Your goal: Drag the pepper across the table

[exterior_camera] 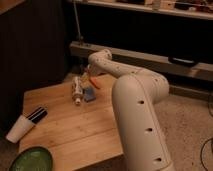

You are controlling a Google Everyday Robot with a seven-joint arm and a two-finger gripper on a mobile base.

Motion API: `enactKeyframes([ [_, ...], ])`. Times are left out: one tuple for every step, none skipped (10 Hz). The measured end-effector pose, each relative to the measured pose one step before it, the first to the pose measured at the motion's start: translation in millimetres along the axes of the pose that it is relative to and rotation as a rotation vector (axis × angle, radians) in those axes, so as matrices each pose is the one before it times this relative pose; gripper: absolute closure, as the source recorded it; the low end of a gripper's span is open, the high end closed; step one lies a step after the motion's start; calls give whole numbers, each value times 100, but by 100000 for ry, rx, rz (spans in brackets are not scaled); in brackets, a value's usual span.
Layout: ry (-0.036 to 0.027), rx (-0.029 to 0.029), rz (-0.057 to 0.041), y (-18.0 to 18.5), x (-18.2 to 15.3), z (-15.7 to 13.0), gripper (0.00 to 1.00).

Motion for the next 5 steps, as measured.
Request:
enactKeyframes([
  [264,-41,-153,405,58,498,20],
  [-353,-119,397,238,47,259,20],
  [-831,886,222,-211,334,279,20],
  [-620,837,-158,-265,183,280,20],
  [8,-184,-5,242,19,486,20],
])
